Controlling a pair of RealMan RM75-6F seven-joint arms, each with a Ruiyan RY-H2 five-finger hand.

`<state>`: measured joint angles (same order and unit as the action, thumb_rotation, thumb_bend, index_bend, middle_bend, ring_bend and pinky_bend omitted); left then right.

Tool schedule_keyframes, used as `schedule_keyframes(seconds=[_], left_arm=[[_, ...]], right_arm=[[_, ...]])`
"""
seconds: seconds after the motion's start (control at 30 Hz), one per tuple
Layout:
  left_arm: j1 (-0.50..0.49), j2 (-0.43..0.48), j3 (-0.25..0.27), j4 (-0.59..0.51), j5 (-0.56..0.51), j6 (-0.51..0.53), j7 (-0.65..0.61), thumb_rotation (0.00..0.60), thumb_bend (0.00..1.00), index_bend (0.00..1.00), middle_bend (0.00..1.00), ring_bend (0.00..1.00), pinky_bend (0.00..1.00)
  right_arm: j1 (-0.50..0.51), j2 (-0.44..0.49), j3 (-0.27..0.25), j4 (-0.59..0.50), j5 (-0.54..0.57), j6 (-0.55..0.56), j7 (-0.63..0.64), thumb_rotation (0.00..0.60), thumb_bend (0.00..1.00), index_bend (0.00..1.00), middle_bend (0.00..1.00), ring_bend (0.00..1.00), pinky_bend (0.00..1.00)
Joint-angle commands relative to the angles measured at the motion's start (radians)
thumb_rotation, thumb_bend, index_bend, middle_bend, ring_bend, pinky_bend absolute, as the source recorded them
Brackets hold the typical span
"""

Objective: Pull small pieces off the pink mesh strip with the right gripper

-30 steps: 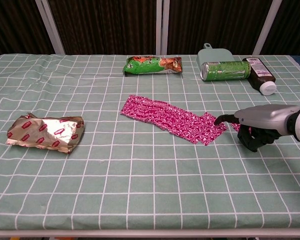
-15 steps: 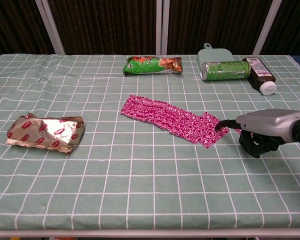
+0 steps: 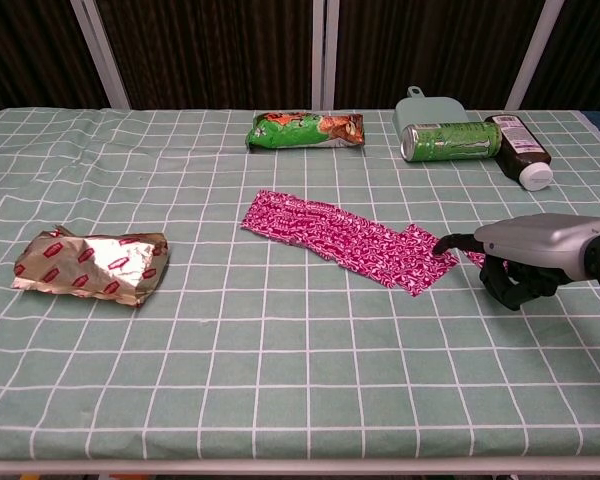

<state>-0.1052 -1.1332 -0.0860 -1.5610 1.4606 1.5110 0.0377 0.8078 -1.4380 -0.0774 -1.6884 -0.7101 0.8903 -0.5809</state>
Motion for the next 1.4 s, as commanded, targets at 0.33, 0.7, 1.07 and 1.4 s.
schedule_keyframes(seconds=[0.33, 0.7, 1.07, 1.4], left_arm=[[0.0, 0.005, -0.002, -0.008, 0.003, 0.003, 0.002, 0.6, 0.15, 0.11, 0.08, 0.07, 0.24], [0.002, 0.012, -0.004, -0.015, 0.001, 0.007, 0.002, 0.6, 0.15, 0.11, 0.08, 0.07, 0.24], [0.008, 0.018, -0.006, -0.014, -0.002, 0.015, -0.007, 0.6, 0.15, 0.11, 0.08, 0.07, 0.24], [0.018, 0.03, -0.011, -0.01, -0.01, 0.028, -0.025, 0.6, 0.15, 0.11, 0.08, 0.07, 0.24]], right_arm=[[0.015, -0.009, -0.012, -0.011, 0.017, -0.018, -0.023, 0.6, 1.0, 0.09, 0.95, 0.9, 0.82], [0.013, -0.022, -0.04, -0.051, -0.012, -0.013, -0.045, 0.6, 1.0, 0.09, 0.95, 0.9, 0.82], [0.015, -0.046, -0.04, -0.072, -0.056, -0.01, -0.044, 0.6, 1.0, 0.1, 0.95, 0.9, 0.82], [0.023, -0.078, -0.036, -0.073, -0.075, -0.031, -0.034, 0.6, 1.0, 0.12, 0.95, 0.9, 0.81]])
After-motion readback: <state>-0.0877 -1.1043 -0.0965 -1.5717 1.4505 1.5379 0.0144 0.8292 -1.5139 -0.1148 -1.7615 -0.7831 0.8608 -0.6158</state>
